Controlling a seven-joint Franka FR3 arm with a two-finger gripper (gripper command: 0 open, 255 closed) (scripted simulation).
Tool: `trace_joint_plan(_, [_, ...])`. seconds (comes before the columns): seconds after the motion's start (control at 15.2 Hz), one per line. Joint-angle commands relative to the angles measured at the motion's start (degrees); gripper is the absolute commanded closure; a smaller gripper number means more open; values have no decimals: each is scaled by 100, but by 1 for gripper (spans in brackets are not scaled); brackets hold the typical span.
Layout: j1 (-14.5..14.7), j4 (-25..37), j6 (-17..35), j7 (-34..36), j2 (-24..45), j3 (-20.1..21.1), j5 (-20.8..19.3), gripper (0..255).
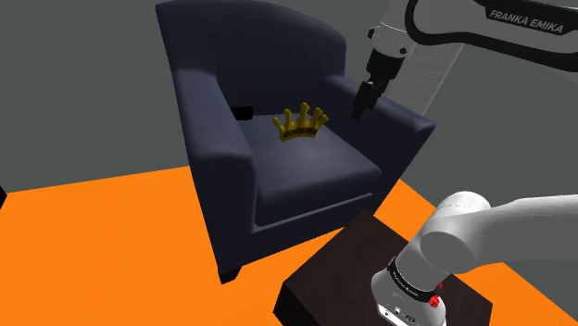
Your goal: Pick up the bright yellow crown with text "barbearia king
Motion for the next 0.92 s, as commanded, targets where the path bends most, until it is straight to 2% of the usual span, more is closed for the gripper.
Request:
trace_joint_plan(0.0, [0, 0, 0, 0, 0, 0, 0, 0])
trace_joint_plan(0.4, [-65, 522, 696, -120, 1254, -183, -64, 0])
trace_joint_plan(0.86, [-123, 1472, 1228, -286, 2780, -368, -44, 0])
